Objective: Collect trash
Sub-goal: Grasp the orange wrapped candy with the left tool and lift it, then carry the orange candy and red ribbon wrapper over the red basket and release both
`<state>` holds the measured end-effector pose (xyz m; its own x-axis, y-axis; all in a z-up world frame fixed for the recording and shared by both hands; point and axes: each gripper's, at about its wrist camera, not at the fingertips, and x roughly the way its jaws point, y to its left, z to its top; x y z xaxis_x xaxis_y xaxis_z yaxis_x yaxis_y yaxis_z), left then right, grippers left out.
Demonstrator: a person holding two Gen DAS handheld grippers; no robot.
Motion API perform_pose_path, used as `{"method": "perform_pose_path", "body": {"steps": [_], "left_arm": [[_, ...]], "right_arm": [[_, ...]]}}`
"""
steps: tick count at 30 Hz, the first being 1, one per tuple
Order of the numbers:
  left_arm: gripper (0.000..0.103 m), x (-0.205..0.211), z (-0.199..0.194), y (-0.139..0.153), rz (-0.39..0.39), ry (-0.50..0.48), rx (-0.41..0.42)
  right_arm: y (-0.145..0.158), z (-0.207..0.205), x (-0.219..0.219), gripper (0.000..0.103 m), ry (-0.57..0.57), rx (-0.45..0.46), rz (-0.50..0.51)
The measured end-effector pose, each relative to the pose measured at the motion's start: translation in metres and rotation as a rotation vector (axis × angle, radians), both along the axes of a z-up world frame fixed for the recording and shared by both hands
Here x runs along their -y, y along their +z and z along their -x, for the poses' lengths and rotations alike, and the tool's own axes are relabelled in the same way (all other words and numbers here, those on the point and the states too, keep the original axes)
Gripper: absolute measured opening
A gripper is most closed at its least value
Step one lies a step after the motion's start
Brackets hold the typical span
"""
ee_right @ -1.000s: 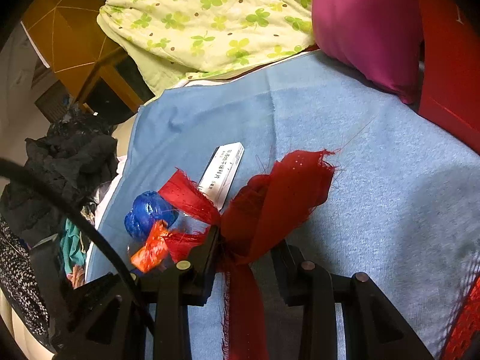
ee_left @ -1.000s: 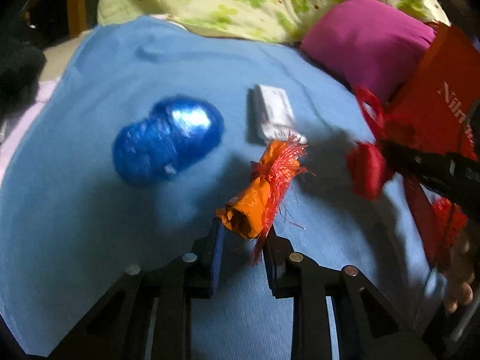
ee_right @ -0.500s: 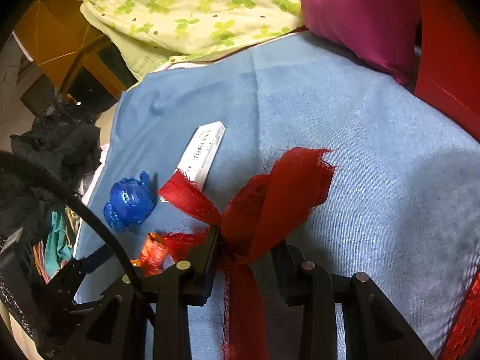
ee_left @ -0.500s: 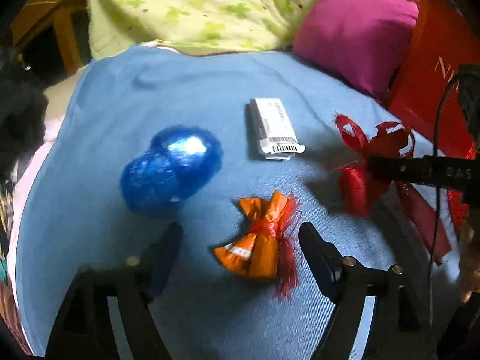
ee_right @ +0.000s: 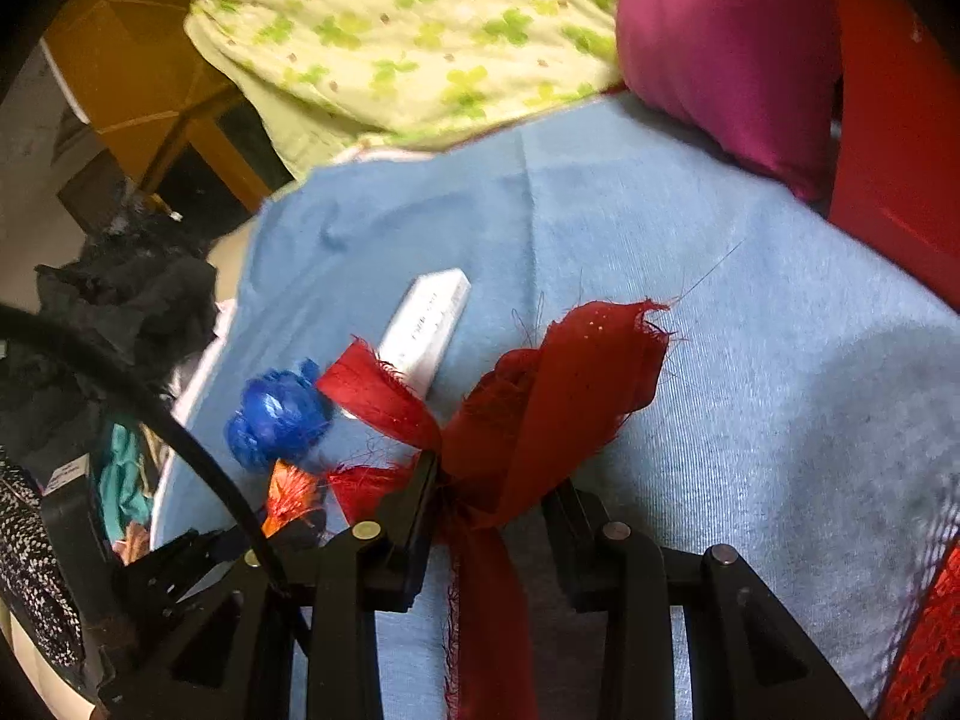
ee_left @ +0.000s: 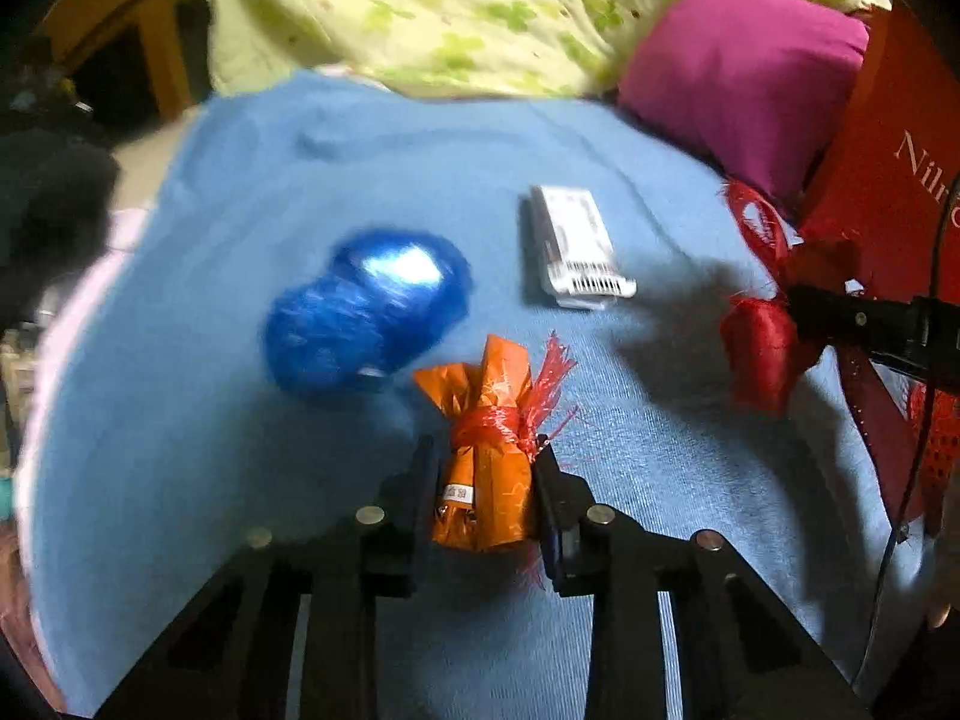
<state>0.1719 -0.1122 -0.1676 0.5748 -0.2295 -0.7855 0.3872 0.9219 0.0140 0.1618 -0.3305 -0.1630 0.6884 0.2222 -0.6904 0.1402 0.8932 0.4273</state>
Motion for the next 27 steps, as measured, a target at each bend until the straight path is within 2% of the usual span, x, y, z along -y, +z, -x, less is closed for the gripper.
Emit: {"method": "perform_pose_path", "body": {"steps": [4,8,10,14,21,27], "left_arm": [[0.031,-0.006,0.038,0.033,-0.021,0.044,0.101],[0.031,-0.003,0.072,0.062,-0.088,0.055,0.202],[0.031,-0.008,0.087,0.085,-0.102,0.059,0.257],[0.031,-0.002,0.115,0.112,-0.116,0.069,0.351],[0.031,0.000,0.163,0.150,-0.103,0.052,0.437],[0.031,0.005,0.192,0.173,-0.095,0.037,0.491]], "right_arm": [[0.023,0.029,-0.007,0.036,0.004,0.126,0.033],[0.042,0.067,-0.017,0.036,0.012,0.233,0.044],[0.048,0.091,-0.022,0.036,0.003,0.255,0.044],[0.059,0.132,-0.022,0.036,-0.002,0.279,0.019],[0.111,0.186,-0.026,0.036,0.011,0.332,0.091],[0.139,0.222,-0.028,0.036,0.000,0.368,0.136]]}}
